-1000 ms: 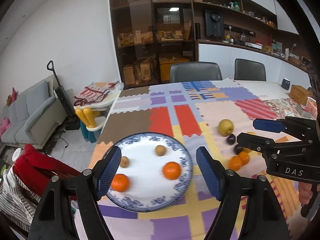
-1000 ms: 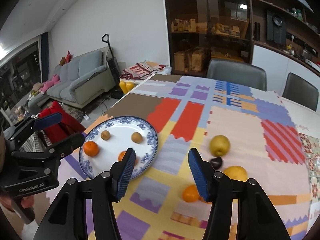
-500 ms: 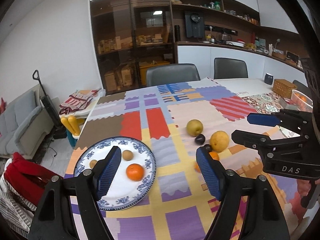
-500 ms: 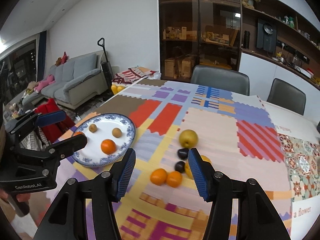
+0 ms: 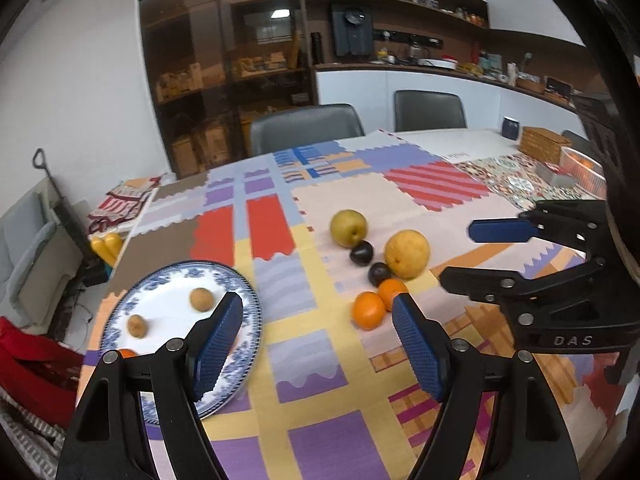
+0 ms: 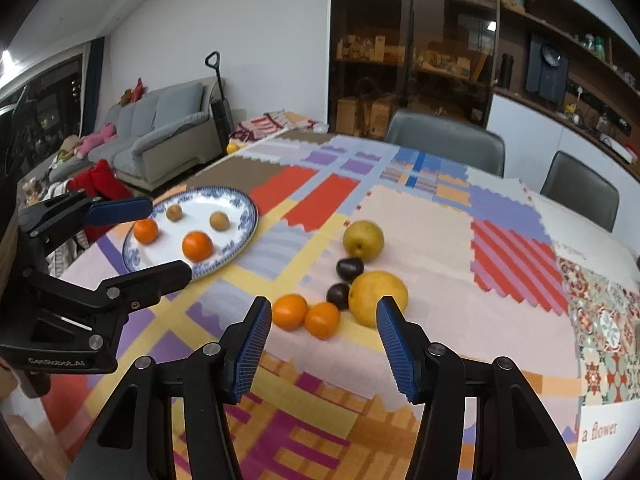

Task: Organize fruits
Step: 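Move the left gripper toward the remaining oranges while the right gripper follows, then grasp an orange with the left gripper while the right gripper grasps another orange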

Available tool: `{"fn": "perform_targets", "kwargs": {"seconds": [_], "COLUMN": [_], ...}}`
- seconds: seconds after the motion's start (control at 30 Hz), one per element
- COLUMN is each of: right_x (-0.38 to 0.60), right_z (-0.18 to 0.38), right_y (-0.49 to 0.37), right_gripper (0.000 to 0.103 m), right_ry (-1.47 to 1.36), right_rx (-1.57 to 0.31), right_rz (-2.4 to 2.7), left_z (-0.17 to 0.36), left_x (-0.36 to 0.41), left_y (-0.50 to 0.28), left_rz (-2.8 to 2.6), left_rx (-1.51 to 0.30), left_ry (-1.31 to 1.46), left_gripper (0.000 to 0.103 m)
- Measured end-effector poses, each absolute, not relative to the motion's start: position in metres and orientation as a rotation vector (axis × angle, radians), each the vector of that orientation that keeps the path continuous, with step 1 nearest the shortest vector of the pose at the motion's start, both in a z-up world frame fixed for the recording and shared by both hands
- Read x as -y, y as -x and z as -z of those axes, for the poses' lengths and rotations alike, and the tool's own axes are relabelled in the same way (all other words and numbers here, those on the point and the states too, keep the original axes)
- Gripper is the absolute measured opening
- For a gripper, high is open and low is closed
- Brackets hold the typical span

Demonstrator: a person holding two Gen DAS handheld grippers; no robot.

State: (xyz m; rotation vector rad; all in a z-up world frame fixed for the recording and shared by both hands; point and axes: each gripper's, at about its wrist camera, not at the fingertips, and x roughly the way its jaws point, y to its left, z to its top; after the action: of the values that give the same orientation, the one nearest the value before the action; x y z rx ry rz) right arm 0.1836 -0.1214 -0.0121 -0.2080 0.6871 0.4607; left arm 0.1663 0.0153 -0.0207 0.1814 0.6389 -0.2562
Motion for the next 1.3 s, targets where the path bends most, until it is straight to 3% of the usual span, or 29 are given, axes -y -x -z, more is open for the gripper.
{"fn": "perform_targets", "kwargs": {"seconds": [0.5, 0.77, 1.0, 1.13, 1.17, 1.3], "right_x": [0.12, 0.124, 0.126, 0.127, 0.127, 0.127], "right_z": [0.055, 0.07, 0.077, 0.079, 0.079, 0.08], "right_y": [-0.205, -0.217, -0.224, -0.226, -0.227, -0.228], "right_gripper": [0.055, 0.055, 0.055, 0.055, 0.055, 0.055], "right_ry": [0.297, 0.286, 0.266, 0.251, 0.248, 0.233], "right_rx": [-0.77, -0.811, -0.834, -0.846, -0.846, -0.851], "right_rz": [-0.506, -0.506, -0.504, -0.51, -0.51, -0.514], "left_z": [0.063, 0.084, 0.094, 0.096, 0.097, 0.096], "left_x": [0.004, 0.01, 0.014, 0.016, 0.016, 0.012], "left_y": [-0.197, -0.221, -0.233, -0.236, -0.236, -0.236], "left_rz": [0.413, 0.468, 0.509, 0.526, 0.526, 0.517], "left_rx": [-0.671, -0.743, -0.794, -0.809, -0.812, -0.827], "left_ry": [-0.273, -0.243, -0.211, -0.19, -0.189, -0.159], "left_gripper": [0.071, 0.063, 0.044, 0.039, 0.032, 0.032]}}
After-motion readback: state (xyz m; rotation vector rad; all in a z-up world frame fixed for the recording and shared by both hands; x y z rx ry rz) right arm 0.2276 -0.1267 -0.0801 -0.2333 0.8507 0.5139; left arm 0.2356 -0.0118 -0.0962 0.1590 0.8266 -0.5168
